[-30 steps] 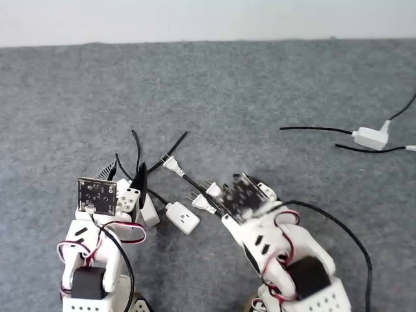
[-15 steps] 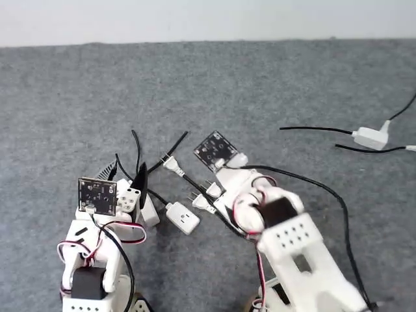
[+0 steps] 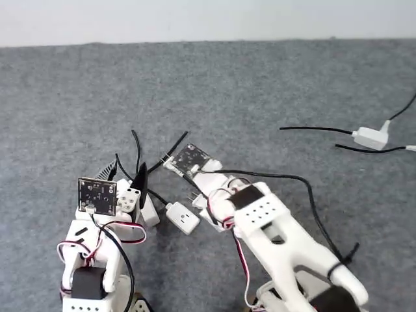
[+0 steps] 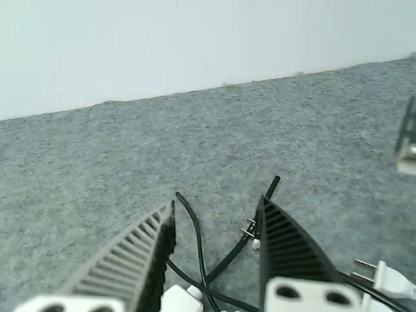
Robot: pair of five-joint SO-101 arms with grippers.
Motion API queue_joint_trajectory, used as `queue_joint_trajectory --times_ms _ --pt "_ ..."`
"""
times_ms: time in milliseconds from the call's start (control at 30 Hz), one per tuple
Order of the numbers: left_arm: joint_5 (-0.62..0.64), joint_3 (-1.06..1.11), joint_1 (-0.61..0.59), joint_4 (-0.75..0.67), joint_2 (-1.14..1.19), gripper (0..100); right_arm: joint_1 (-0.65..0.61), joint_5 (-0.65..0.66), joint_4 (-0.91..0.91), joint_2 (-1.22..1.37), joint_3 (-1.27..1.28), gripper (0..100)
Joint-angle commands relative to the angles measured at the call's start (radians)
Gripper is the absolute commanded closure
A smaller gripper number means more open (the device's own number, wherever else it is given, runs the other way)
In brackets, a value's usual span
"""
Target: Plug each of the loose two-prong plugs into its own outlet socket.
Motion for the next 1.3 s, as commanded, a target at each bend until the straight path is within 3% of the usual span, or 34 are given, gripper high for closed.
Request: queue_joint_trajectory --times_ms 0,433,667,1267 --pt "-0.014 -0.021 0.003 -0.020 -0.015 79 -0.012 -0.014 -0.027 0.051 -0.092 90.0" --pt "-0.014 -0.024 0.003 -0.020 -0.015 79 -0.021 -0.015 -0.042 0.246 -0.221 89.9" --pt "-0.014 -0.025 -0.002 -0.020 -0.015 79 -0.111 -0.017 -0.064 0.354 -0.233 89.8" --pt "-0.015 -0.027 -0.005 -0.020 -0.015 79 -0.082 -0.017 0.104 0.438 -0.333 89.8"
